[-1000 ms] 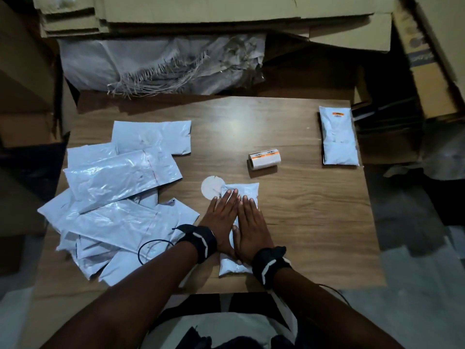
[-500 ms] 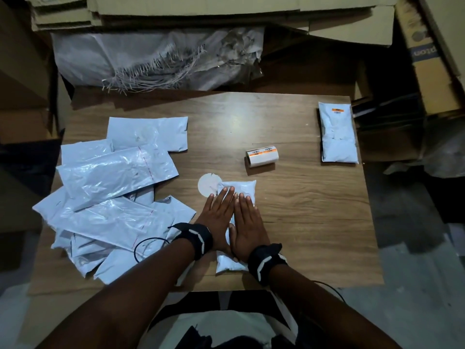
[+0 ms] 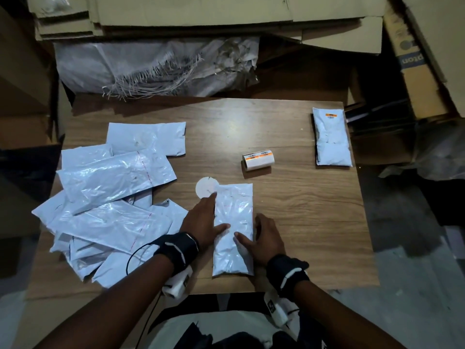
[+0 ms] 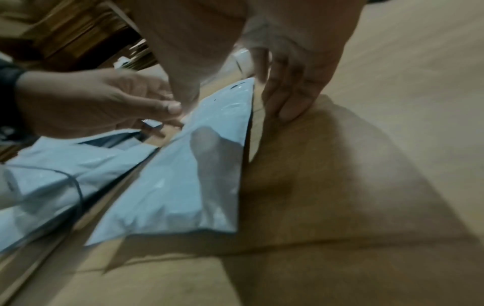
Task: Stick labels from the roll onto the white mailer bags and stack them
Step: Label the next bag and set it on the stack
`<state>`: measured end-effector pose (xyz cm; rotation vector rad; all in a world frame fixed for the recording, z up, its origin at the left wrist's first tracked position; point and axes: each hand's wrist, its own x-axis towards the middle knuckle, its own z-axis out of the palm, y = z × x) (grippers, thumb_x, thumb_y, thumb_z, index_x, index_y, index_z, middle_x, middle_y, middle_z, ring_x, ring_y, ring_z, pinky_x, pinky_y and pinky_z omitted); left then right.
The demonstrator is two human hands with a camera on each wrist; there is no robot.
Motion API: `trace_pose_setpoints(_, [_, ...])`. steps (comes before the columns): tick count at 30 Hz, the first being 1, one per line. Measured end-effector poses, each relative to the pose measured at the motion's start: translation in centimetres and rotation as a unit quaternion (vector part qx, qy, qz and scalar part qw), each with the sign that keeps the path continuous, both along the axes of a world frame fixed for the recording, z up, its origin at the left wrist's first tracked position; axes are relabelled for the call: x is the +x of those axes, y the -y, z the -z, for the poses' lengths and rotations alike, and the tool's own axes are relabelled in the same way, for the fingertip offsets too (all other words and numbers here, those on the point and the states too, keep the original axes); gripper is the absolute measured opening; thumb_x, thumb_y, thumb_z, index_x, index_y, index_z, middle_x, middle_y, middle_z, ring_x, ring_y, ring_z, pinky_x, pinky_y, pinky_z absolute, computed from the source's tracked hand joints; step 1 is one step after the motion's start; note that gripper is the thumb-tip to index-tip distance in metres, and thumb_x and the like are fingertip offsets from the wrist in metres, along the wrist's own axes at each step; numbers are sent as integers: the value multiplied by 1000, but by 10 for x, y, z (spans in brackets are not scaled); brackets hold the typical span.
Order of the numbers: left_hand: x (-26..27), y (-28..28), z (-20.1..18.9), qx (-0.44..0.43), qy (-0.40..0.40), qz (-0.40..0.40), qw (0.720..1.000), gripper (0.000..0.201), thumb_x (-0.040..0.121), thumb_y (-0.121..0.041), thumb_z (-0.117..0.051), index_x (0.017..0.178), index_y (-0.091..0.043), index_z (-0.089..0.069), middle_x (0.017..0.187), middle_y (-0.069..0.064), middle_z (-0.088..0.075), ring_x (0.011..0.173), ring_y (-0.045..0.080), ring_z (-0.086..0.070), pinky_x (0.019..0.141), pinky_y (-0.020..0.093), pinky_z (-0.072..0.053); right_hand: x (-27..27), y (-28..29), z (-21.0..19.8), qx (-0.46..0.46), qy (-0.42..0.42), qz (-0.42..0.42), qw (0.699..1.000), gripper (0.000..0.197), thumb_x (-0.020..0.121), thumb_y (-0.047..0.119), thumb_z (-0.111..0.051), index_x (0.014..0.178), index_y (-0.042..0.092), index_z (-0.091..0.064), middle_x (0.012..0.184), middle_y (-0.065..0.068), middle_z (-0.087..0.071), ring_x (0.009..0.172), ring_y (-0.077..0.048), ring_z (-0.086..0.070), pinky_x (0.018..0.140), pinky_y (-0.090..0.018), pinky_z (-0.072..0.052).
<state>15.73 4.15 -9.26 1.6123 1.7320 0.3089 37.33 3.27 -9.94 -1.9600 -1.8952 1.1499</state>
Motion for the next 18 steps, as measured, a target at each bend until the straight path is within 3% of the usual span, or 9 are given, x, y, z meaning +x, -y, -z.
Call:
trace_pose_setpoints(2, [-1, 0, -3, -43, -24, 11, 999, 42, 80, -46, -69, 116, -31, -50, 120, -2, -57, 112, 21, -56, 85, 30, -43, -3, 4, -1, -53, -38, 16, 998, 58, 62, 59, -76, 109, 34, -53, 106, 13, -57, 97, -8, -56, 82, -27, -50])
trace_pose_setpoints(3, [1, 0, -4, -66, -32, 26, 997, 36, 84, -42, -67, 114, -29, -52, 118, -2, -56, 110, 20, -56, 84, 29, -42, -6, 4, -1, -73, -54, 34, 995, 58, 63, 52, -79, 110, 33, -52, 104, 13, -57, 95, -7, -57, 80, -24, -50])
trace_pose_setpoints(6, [4, 0, -9, -99, -17, 16, 995, 38, 88, -34, -65, 123, -22, -55, 117, -1, -59, 109, 19, -56, 88, 28, -40, -13, -5, -10, -132, -99, 112, 980, 41, 71, 29, -83, 103, 26, -57, 87, 9, -60, 77, -6, -58, 61, -8, -41])
trace_pose_setpoints(9, [0, -3, -12, -119, 70, -63, 988, 32, 85, -39, -67, 114, -25, -63, 106, -5, -69, 100, 15, -65, 91, 32, -50, -10, -15, -22, -65, -134, 95, 984, 26, 74, 19, -79, 93, 24, -62, 78, 9, -58, 72, -11, -56, 61, -10, -40])
trace_pose_setpoints(11, [-2, -4, -16, -135, 165, -121, 970, 27, 86, -41, -65, 107, -26, -66, 97, 0, -72, 87, 16, -70, 80, 41, -59, -5, -19, -35, 48, -134, 40, 989, 20, 77, 17, -72, 93, 23, -62, 79, 8, -56, 72, -11, -53, 62, -18, -40])
trace_pose_setpoints(13, [-6, -6, -25, -117, 194, -141, 964, 18, 94, -37, -59, 106, -27, -67, 94, 3, -73, 78, 15, -70, 71, 37, -60, 1, -23, -47, 162, -85, -72, 980, 22, 75, 17, -64, 98, 20, -62, 83, 4, -54, 74, -13, -49, 61, -24, -36])
trace_pose_setpoints(16, [-23, -7, -28, -89, 142, -137, 976, 22, 86, -41, -54, 106, -37, -64, 99, -7, -72, 87, 15, -69, 79, 39, -57, 5, -28, -52, 292, 35, -245, 924, 25, 74, 26, -53, 98, 25, -55, 81, -2, -55, 70, -22, -51, 58, -31, -35])
trace_pose_setpoints(18, [-34, -4, -23, -79, 102, -136, 982, 29, 82, -30, -58, 109, -38, -62, 107, -7, -71, 98, 18, -67, 88, 38, -54, 6, -24, -43, 321, 82, -292, 897, 16, 80, 24, -48, 95, 26, -52, 77, -1, -54, 65, -24, -51, 60, -34, -31])
